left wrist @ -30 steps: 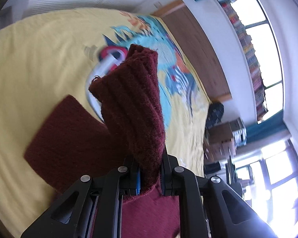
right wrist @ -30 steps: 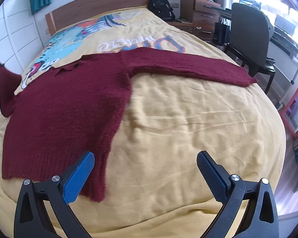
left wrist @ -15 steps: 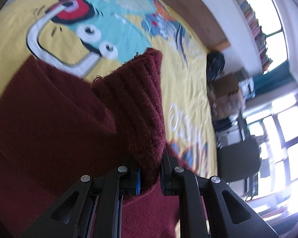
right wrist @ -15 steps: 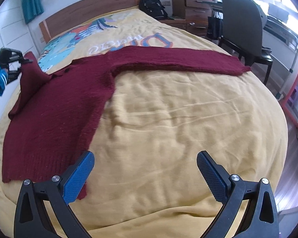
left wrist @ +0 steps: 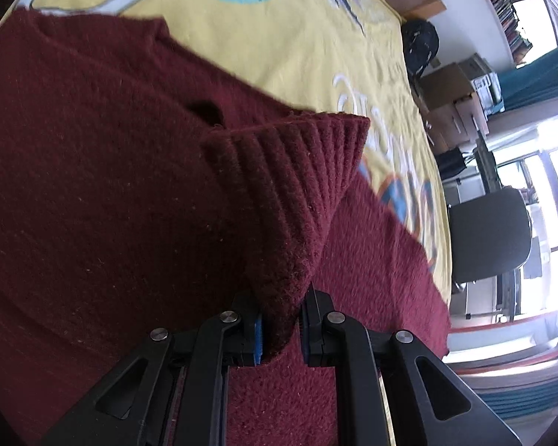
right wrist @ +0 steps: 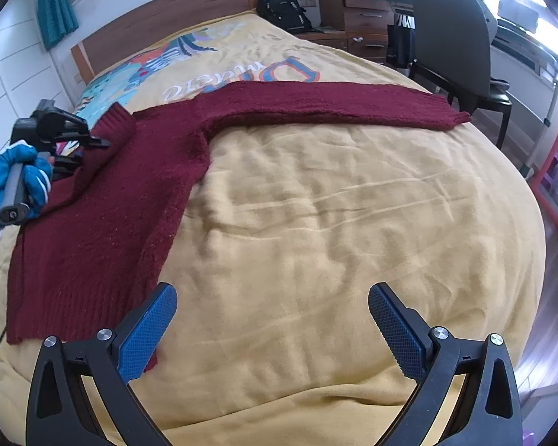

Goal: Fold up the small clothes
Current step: 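Open the left gripper to release the sleeve onto the sweater body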

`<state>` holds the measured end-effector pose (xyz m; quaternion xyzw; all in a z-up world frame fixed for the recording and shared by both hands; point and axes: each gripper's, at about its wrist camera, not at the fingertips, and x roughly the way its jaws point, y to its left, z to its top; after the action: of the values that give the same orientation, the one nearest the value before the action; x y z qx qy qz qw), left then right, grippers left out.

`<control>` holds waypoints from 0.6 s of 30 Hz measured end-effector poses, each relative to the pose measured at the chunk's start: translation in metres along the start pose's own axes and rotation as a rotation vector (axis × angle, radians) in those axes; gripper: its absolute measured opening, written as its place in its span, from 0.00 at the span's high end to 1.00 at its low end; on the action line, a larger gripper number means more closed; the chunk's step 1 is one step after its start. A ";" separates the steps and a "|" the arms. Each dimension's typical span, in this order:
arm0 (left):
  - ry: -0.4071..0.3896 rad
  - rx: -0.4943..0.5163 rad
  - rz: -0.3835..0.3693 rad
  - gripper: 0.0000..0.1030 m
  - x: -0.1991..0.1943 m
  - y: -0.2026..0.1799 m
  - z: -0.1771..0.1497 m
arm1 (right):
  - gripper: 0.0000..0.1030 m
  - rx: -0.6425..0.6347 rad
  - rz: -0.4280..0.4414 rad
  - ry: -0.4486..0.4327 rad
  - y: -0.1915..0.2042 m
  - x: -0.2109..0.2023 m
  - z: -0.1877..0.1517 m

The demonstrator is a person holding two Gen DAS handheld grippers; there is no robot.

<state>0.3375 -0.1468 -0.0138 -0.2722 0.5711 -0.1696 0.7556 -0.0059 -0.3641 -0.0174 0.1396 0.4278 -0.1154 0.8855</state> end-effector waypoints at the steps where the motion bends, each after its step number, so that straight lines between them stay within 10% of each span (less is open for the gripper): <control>1: 0.008 0.006 0.014 0.88 0.003 0.000 -0.004 | 0.00 0.000 0.000 0.000 0.000 0.000 0.000; 13: 0.007 0.220 -0.025 0.62 -0.046 -0.004 -0.028 | 0.00 -0.004 -0.002 -0.002 0.002 -0.001 0.000; 18: -0.046 0.221 0.163 0.61 -0.051 0.027 -0.015 | 0.00 0.002 -0.003 -0.001 0.001 -0.001 0.000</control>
<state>0.3071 -0.1000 0.0066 -0.1437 0.5517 -0.1633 0.8052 -0.0059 -0.3630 -0.0166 0.1396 0.4274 -0.1172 0.8855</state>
